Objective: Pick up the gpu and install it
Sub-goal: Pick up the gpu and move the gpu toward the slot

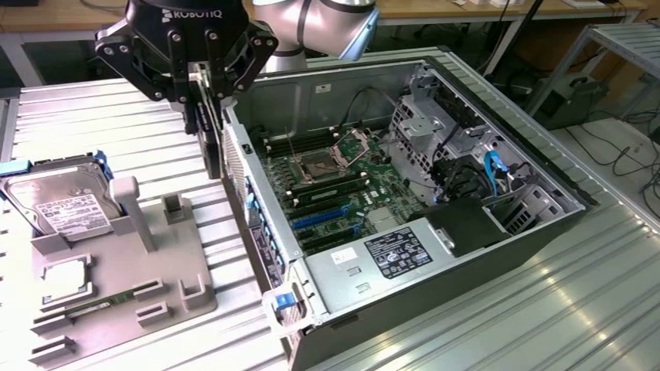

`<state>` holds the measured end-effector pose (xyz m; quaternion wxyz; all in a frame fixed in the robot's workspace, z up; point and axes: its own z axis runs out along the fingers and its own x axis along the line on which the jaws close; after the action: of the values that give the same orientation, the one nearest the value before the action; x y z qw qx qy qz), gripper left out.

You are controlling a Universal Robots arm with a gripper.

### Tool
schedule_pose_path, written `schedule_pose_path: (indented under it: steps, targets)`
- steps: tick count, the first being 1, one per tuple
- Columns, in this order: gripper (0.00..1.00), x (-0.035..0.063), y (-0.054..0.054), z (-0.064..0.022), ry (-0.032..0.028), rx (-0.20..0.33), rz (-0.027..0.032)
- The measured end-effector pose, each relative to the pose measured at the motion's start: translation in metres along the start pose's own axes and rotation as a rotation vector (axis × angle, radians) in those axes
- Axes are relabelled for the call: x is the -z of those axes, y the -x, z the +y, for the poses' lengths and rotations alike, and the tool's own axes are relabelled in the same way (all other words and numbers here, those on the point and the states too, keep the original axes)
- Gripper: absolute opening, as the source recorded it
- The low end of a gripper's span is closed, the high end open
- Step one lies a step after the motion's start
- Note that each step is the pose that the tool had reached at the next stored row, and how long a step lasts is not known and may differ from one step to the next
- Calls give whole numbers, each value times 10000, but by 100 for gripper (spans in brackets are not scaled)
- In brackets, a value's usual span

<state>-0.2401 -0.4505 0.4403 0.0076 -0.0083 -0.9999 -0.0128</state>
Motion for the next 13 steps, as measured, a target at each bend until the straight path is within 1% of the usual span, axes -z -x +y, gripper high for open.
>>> schedule_pose_path:
  steps: [13]
  targets:
    - [27, -5, 55, 1, -12, 0, 0]
